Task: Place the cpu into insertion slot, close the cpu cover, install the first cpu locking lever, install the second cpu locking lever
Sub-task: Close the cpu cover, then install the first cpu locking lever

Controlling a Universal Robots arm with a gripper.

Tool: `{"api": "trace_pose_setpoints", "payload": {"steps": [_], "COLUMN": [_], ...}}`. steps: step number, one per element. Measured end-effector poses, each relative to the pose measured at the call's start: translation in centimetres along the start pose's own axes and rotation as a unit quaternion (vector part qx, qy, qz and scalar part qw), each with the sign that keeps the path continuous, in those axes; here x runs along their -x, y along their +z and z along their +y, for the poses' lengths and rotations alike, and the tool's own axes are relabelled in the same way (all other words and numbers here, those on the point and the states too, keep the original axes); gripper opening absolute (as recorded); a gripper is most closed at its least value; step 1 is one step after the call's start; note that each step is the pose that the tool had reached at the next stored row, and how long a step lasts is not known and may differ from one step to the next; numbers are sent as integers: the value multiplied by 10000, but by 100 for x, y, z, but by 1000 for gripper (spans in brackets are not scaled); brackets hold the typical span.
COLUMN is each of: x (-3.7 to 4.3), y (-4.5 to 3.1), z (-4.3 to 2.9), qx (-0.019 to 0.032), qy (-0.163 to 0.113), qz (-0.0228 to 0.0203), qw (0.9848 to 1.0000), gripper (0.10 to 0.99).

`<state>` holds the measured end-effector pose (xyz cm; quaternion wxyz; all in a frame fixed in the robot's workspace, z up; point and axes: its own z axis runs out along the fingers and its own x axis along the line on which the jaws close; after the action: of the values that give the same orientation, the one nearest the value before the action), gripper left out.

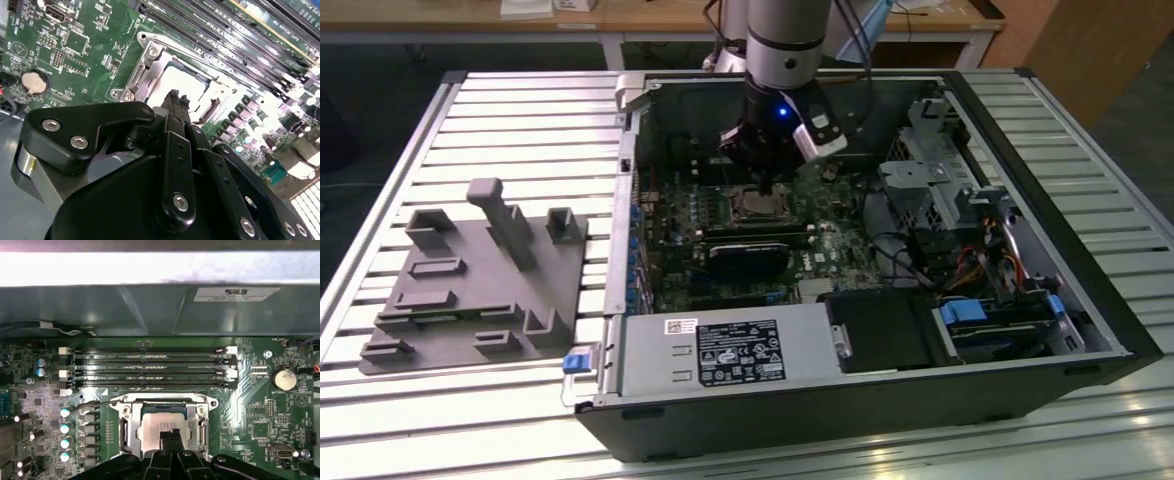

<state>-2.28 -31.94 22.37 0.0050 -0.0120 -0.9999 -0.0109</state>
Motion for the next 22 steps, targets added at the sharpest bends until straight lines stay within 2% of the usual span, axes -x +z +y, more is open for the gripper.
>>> {"api": "trace_pose_setpoints", "payload": {"steps": [10, 22], "x": [-2, -2], "y": [-212, -227], "z": [4, 5], "qx": [0, 0], "qy": [0, 0], "qz": [0, 0], "qw": [10000, 10000], "gripper": [106, 106]}}
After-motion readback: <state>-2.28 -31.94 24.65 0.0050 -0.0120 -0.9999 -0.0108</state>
